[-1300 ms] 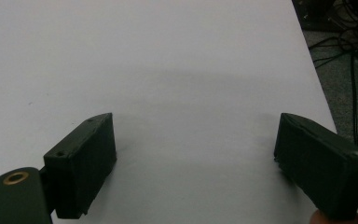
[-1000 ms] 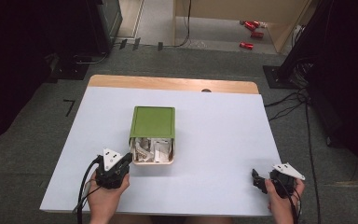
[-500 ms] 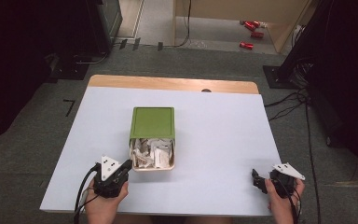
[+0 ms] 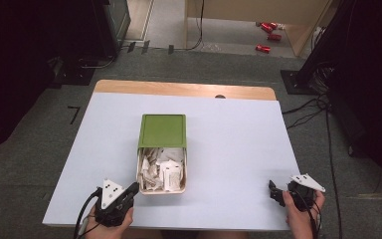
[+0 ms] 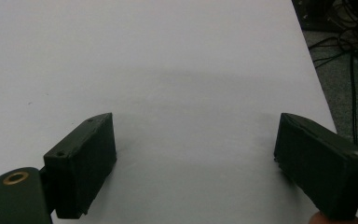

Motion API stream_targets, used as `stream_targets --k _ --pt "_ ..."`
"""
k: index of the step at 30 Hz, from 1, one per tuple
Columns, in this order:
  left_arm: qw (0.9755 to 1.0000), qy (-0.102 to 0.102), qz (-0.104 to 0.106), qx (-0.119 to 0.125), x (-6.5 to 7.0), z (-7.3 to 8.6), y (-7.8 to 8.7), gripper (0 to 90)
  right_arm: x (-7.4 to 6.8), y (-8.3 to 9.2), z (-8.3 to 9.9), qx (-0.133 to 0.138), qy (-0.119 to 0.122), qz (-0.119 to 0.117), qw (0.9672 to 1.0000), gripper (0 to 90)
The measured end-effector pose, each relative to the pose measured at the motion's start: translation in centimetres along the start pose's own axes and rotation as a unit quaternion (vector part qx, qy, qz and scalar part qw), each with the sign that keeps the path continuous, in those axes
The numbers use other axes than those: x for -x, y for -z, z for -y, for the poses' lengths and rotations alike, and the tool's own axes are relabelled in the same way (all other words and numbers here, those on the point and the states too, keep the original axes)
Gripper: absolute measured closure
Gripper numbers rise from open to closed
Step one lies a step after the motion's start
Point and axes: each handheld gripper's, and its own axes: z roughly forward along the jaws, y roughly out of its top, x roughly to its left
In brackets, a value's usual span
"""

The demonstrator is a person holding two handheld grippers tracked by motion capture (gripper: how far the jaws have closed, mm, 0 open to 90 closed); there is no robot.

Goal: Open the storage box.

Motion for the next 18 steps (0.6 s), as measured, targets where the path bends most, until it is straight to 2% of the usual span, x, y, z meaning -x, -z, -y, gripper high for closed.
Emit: stream_targets --k 10,13,15,18 --pt "1.0 -0.007 0.002 -0.003 0.27 0.71 0.67 90.0 -0.01 -0.01 -0.01 0.0 -0.001 0.001 1.0 12.2" --pt "0.9998 -0.021 -0.004 -0.002 0.36 0.7 0.63 89.9 -0.02 -0.01 0.0 0.0 -0.001 0.001 1.0 12.2" --pt "0.9997 -0.023 -0.008 0.0 0.41 0.71 0.6 87.4 -0.03 0.0 0.01 0.0 -0.001 0.001 1.0 12.2" --pt "0.9997 -0.013 -0.015 0.013 0.17 0.46 0.71 76.2 -0.04 0.01 0.02 0.0 -0.001 0.001 1.0 12.1"
